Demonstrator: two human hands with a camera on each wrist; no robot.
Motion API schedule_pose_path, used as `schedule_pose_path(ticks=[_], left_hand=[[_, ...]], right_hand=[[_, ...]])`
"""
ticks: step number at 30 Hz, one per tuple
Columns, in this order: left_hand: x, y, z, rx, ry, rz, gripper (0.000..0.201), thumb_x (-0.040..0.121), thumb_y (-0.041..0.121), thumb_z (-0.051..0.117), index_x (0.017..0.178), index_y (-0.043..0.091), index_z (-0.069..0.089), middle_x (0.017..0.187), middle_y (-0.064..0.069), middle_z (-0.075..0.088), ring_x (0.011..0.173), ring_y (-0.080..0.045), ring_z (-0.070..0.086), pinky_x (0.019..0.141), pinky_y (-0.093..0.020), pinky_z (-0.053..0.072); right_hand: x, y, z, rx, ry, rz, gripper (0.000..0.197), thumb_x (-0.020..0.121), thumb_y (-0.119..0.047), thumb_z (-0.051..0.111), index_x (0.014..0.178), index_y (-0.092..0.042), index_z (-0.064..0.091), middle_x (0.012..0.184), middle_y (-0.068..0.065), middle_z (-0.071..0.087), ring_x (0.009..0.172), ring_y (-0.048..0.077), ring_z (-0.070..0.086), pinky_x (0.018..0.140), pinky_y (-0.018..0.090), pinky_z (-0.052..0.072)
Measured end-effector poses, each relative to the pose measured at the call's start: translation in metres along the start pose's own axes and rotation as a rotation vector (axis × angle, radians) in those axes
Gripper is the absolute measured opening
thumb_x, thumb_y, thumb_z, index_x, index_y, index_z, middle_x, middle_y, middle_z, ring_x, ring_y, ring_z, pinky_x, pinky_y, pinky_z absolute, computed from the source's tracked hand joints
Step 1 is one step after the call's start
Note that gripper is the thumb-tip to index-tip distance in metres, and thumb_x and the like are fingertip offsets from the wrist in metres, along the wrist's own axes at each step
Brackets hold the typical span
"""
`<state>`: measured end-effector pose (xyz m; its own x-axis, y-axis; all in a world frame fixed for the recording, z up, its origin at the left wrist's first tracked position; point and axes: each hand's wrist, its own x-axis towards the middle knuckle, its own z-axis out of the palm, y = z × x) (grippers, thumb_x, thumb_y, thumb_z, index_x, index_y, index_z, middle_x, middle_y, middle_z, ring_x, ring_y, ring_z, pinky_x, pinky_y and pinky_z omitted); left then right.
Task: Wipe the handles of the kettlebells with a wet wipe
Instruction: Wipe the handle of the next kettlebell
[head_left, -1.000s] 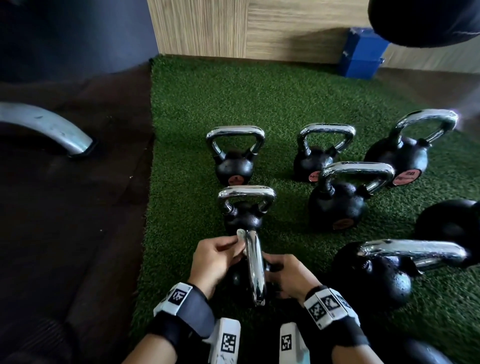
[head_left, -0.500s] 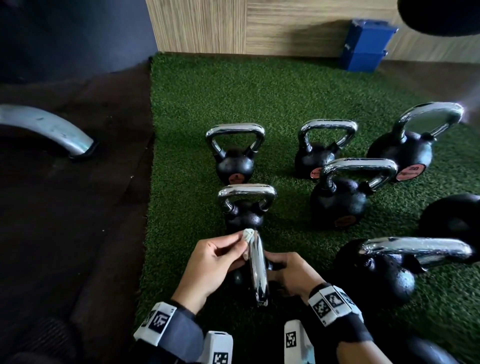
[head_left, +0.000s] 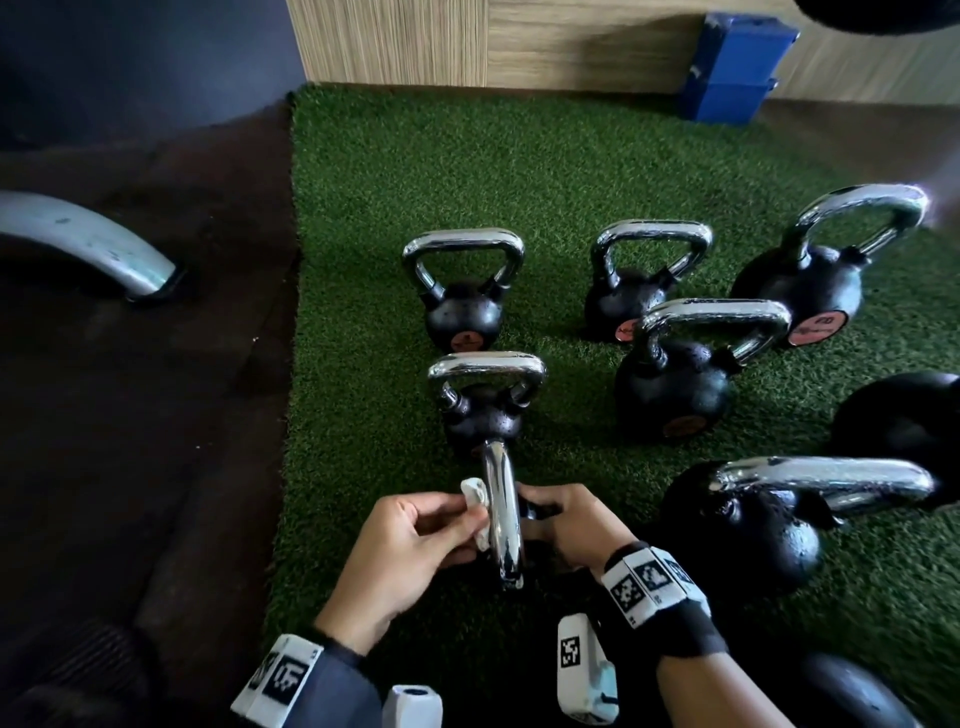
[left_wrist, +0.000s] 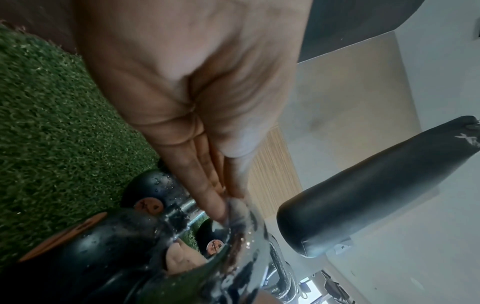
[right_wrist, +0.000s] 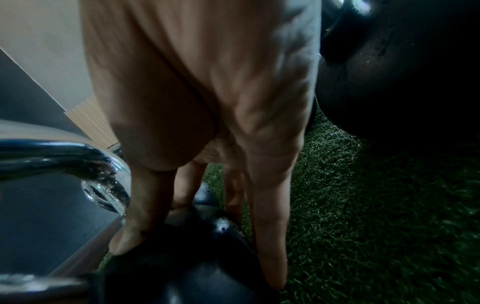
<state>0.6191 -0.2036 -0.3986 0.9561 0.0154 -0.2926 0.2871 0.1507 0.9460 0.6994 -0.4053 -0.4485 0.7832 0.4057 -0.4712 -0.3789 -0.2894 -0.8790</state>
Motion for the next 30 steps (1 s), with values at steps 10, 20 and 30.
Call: schedule_pose_path(ticks=[10,20,30], left_hand=[[-0.019,-0.009,-0.002,0.073,-0.128,-0.065,0.014,0.075,0.021,0.082,0.083,0.010,0.083,0.086,-0.010,0.079,0.079,-0.017,0.075,0.071,-0.023,0.060],[-0.025,-0.035,-0.003,0.278,-0.178,-0.077,0.011,0.088,0.029,0.080,0.089,0.019,0.084,0.087,-0.001,0.081,0.082,-0.008,0.073,0.076,-0.024,0.059],[0.003,-0.008,-0.021,-0.086,0.072,-0.167,0.044,0.060,0.022,0.087,0.098,0.003,0.073,0.074,-0.007,0.075,0.068,-0.011,0.072,0.063,-0.023,0.060]], right_hand=[[0.003,0.001,-0.001,-0.052,0.051,0.102,0.040,0.080,-0.026,0.083,0.118,-0.037,0.072,0.067,-0.014,0.067,0.050,0.005,0.053,0.043,0.020,0.033],[-0.003,-0.005,0.000,-0.114,0.132,0.154,0.043,0.081,-0.025,0.082,0.116,-0.047,0.070,0.083,-0.011,0.069,0.056,0.004,0.055,0.052,0.022,0.043],[-0.040,-0.069,0.000,-0.701,0.512,-0.223,0.020,0.076,-0.025,0.083,0.095,-0.031,0.078,0.083,-0.011,0.074,0.080,0.002,0.069,0.071,0.012,0.048]])
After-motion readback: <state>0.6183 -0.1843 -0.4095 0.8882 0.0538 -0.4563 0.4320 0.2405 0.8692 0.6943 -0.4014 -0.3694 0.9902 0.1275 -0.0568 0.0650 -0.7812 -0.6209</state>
